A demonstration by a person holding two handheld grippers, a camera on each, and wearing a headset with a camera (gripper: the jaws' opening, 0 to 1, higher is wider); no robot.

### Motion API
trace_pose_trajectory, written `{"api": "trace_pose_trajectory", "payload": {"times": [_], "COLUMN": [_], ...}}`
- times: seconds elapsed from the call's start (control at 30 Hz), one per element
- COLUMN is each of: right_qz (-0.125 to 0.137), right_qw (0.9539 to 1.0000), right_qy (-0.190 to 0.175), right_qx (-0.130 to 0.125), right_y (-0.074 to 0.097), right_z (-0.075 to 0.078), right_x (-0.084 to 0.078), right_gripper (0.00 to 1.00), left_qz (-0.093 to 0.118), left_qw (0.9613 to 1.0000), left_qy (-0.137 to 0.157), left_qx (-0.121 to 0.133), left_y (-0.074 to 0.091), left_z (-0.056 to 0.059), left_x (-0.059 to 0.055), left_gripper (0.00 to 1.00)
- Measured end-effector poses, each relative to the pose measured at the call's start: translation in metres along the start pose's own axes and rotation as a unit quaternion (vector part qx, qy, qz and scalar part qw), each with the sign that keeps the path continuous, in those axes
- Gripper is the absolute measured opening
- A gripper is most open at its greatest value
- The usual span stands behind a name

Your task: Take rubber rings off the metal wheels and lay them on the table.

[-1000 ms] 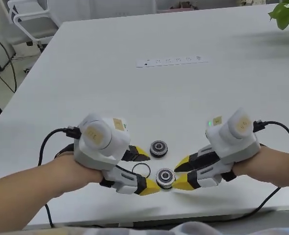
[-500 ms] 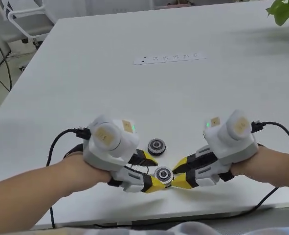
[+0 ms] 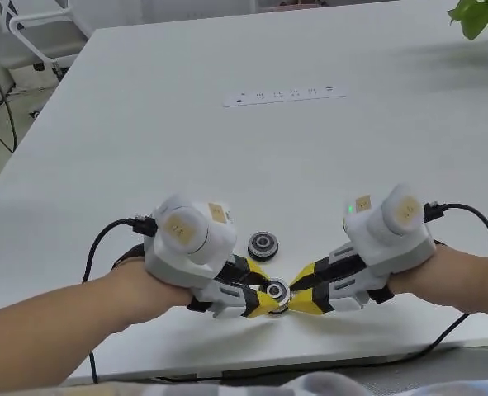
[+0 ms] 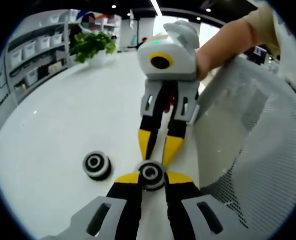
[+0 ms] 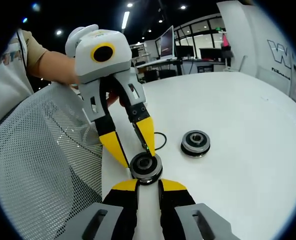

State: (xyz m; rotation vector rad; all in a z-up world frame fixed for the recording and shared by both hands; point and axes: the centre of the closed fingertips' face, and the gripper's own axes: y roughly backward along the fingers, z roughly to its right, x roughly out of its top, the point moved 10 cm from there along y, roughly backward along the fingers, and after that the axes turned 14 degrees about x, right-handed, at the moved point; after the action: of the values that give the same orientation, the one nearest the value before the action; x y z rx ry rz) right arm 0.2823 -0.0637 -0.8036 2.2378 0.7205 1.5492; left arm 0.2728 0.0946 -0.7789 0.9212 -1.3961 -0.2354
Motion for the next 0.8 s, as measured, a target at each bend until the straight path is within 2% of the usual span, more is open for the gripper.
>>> {"api": "trace_pose_trajectory", "payload": {"times": [0.1,0.2,0.37,0.53,0.6,0.63,0.77,0.8], "right_qz": [0.000,0.001,-0.002,0.007,0.018,0.025,0.035,0.045], "right_qw": [1.0000,1.0000,1.0000,0.9993,0.9981,0.9965,0.9945,0.9919], "right_qy": [0.001,0.001,0.000,-0.034,-0.059,-0.079,-0.099,-0.118], "right_qx": [-0.001,-0.003,-0.008,-0.012,-0.011,-0.009,-0.008,-0.005], "right_y": [-0.0001,-0.0002,-0.0009,-0.0014,-0.0011,-0.0007,0.0004,0.0007], "right_z": [0.0001,0.0004,-0.0005,-0.0013,-0.0001,0.0008,0.0027,0.0028], "right_x": [0.0000,-0.0002,-0.0005,-0.0018,-0.0024,-0.0027,-0.0037,-0.0045], "right_gripper": [0.12,0.12,0.06,0.02,0.00,0.00,0.00,0.00], "left_qz": [0.002,0.006,0.003,0.006,0.006,0.007,0.008,0.008], "left_qw": [0.9999,0.9993,0.9990,0.9989,0.9987,0.9981,0.9980,0.9979], "left_qy": [-0.009,-0.033,-0.037,-0.034,-0.036,-0.048,-0.050,-0.051], "left_qx": [0.010,0.018,0.025,0.033,0.035,0.037,0.038,0.039], "left_y": [-0.0013,-0.0019,-0.0013,0.0002,0.0005,0.0008,0.0007,0.0007], "left_z": [-0.0014,0.0020,0.0034,0.0055,0.0056,0.0061,0.0057,0.0060], "left_x": [0.0002,0.0009,0.0012,0.0005,0.0003,0.0003,0.0001,0.0002], "left_gripper": [0.15,0.14,0.14,0.13,0.13,0.13,0.13,0.13]}}
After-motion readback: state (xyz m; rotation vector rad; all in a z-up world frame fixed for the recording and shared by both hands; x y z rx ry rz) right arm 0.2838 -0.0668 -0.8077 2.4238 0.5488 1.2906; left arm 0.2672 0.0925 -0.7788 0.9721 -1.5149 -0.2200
